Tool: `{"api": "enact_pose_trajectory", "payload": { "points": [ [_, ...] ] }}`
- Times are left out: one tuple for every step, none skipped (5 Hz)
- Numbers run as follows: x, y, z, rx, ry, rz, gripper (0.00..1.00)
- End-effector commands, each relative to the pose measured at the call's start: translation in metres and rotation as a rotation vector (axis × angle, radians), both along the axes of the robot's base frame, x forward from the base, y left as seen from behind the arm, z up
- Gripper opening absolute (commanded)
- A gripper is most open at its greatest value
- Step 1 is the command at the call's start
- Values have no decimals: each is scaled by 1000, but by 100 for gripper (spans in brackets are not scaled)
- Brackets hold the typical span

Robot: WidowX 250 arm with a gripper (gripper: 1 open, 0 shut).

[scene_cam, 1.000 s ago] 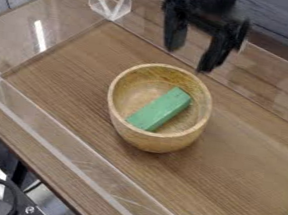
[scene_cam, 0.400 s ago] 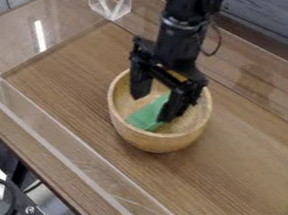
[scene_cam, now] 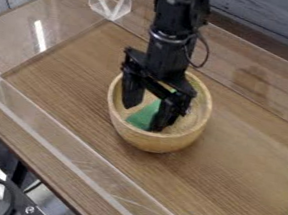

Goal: Remove the green block from inside the brown bowl and put it on the table

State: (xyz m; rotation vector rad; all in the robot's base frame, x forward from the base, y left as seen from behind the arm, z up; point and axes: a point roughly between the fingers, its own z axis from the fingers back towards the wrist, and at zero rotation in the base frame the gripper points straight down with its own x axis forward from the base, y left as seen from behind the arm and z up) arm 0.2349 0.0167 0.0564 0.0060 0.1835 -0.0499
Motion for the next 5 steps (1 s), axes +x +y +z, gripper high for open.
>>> {"api": "enact_pose_trajectory", "payload": {
  "points": [
    [6, 0, 1, 6, -29, -1, 100],
    [6, -1, -3, 6, -23, -1, 100],
    [7, -1, -4, 5, -22, 2, 100],
    [8, -2, -5, 3, -22, 5, 100],
    [9, -2, -6, 2, -21, 7, 100]
  ]
}}
